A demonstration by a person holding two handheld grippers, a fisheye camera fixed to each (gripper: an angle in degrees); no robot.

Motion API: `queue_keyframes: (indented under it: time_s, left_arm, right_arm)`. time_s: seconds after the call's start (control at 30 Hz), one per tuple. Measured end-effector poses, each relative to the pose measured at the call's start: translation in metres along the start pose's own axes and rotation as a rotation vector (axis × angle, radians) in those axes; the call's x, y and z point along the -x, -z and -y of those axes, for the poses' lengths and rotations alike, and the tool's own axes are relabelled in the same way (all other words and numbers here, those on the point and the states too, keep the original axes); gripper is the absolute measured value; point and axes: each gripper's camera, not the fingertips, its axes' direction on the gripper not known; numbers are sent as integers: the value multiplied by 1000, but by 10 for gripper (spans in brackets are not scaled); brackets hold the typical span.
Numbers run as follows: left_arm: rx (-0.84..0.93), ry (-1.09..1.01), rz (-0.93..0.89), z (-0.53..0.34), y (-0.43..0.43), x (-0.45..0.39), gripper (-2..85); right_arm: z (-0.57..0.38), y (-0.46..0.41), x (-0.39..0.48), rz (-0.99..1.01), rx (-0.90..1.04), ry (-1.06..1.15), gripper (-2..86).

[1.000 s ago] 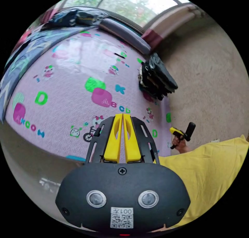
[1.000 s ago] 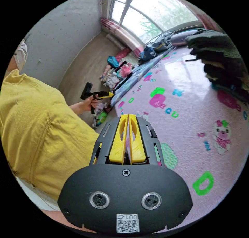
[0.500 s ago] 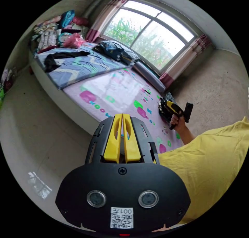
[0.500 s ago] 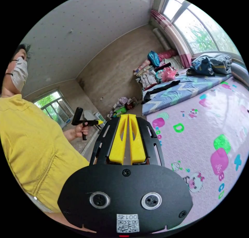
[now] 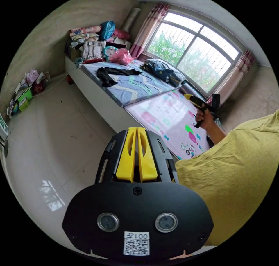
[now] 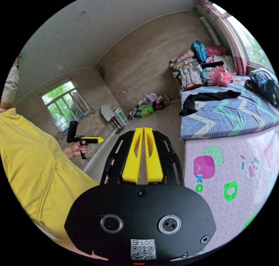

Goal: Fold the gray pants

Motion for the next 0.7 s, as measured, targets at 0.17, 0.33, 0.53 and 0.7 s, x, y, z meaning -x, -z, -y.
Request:
queue_keyframes:
  time_s: [0.17, 0.33, 0.53, 0.7]
  left_arm:
    - [26, -42, 62, 76, 19, 52, -15]
    - [33, -65, 122, 153, 54, 112, -16]
    - [46, -28, 139, 217, 101, 189, -16]
    - [84, -84, 174, 286, 134, 266, -16]
  right_arm:
    - [30, -98, -75, -85, 133, 20, 7]
    - [94, -179, -126, -125, 209, 166, 7]
    - [148, -290, -181, -101, 230, 205, 6]
    - [165, -375, -242, -144, 205, 93, 7]
